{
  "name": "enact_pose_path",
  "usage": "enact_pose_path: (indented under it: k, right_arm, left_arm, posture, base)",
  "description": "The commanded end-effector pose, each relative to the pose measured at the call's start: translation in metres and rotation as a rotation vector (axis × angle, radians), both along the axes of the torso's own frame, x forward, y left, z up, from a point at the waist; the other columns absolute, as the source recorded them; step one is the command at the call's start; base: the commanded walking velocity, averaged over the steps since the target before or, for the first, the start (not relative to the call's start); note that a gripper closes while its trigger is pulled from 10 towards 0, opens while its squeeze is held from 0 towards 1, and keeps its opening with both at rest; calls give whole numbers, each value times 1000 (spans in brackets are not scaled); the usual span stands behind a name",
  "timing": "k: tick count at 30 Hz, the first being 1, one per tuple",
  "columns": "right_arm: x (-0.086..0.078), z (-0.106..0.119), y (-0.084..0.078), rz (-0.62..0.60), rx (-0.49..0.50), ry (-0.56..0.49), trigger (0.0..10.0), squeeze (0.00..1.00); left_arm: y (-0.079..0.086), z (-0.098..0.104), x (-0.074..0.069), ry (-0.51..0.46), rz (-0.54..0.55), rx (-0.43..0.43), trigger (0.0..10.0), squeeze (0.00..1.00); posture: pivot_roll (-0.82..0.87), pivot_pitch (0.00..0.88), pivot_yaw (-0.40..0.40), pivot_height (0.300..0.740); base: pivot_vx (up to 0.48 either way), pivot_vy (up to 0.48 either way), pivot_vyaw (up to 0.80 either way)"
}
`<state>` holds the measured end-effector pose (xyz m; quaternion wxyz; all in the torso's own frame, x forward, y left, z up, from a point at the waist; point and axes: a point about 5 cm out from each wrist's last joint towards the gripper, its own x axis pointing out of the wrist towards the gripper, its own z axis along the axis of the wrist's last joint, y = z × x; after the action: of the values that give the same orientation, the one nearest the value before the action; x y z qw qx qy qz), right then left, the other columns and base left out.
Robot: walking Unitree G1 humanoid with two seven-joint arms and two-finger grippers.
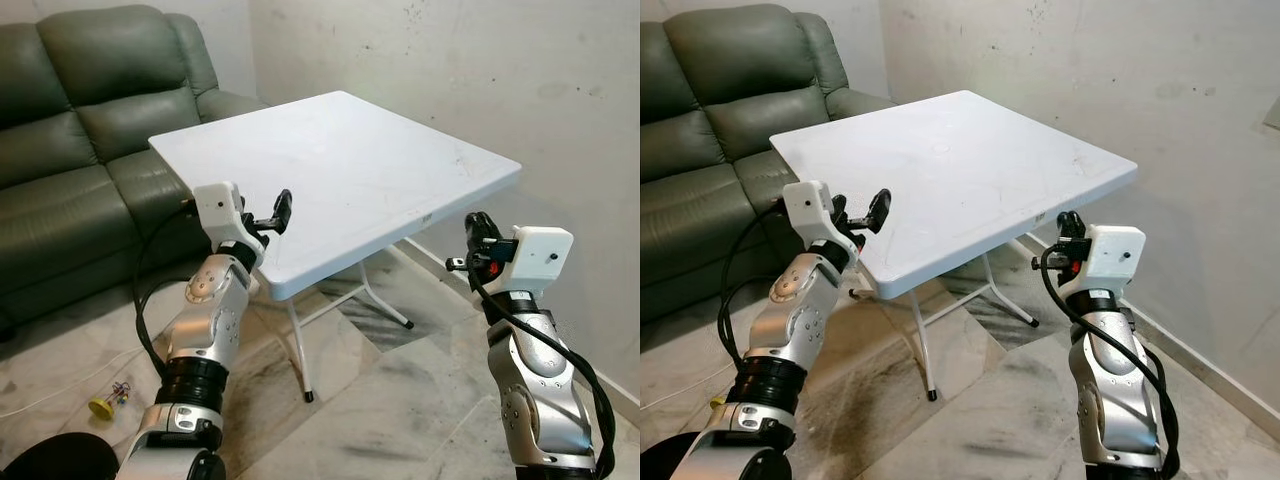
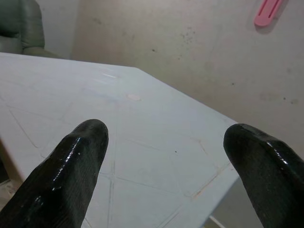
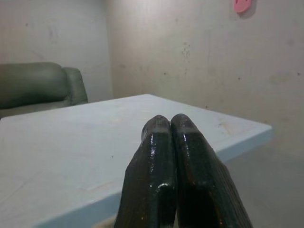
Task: Hang keys on a hook
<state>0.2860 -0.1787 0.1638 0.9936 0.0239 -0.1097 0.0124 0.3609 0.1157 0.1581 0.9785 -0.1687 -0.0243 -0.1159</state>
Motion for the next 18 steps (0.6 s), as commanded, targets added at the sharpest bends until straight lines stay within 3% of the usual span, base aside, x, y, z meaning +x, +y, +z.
enact_pose_path:
  k: [1, 18]
  right_arm:
    - [-2, 7, 3, 17, 0, -23, 10000, 0]
    - [-3, 6, 6, 10, 15, -28, 10000, 0]
  left_arm:
    - [3, 4, 0, -12, 2, -1, 10000, 0]
    - [3, 3, -2, -5, -29, 16, 10000, 0]
  posture:
    - [8, 5, 21, 740]
    - [11, 17, 36, 740]
  base:
    - [0, 0, 0]
    - [279, 0, 0]
